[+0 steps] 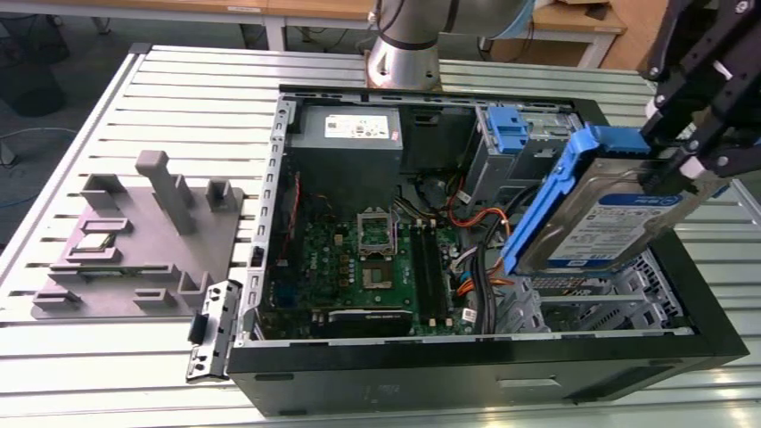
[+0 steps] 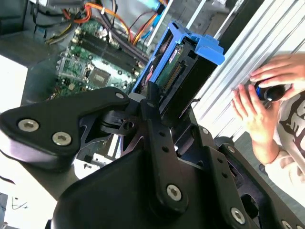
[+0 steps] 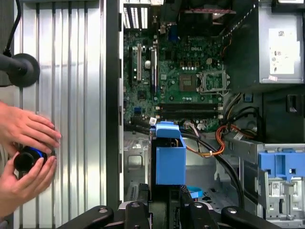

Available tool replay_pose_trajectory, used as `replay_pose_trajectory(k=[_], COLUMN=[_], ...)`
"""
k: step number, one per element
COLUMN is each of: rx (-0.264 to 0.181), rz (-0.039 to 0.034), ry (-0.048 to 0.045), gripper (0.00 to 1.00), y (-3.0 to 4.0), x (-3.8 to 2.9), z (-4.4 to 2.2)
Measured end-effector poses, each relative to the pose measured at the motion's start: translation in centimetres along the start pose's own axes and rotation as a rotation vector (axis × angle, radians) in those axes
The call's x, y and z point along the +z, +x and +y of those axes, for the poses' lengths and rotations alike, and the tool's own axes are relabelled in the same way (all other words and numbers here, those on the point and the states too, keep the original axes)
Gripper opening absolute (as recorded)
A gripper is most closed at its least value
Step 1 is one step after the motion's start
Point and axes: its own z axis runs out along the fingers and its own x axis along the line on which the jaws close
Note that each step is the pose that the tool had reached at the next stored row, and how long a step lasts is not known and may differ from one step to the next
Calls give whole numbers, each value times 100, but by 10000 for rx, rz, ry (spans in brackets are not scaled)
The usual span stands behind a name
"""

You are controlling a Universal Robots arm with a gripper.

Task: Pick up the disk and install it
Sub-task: 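Insert the disk into the insertion slot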

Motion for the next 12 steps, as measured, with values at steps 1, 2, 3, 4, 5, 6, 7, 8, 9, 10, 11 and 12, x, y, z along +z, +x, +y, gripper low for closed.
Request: replay_pose_trajectory(k=[1, 2, 3, 4, 5, 6, 7, 8, 9, 10, 11, 12], rx=[-1, -1, 0, 0, 0, 0, -1, 0, -3, -9, -15, -22], rz=[0, -1, -2, -2, 0, 0, 2, 1, -1, -1, -1, 0], ry=[-3, -6, -7, -7, -7, -7, -7, -7, -7, -7, -8, -8], gripper=[35, 35, 35, 35, 35, 35, 35, 35, 35, 35, 35, 35], y=[-1, -1, -1, -1, -1, -1, -1, -1, 0, 0, 0, 0], x=[2, 7, 14, 23, 34, 45, 56, 69, 83, 93, 101, 109], z=[-44, -81, -117, -147, -168, -182, -190, -197, -208, -221, -237, -257])
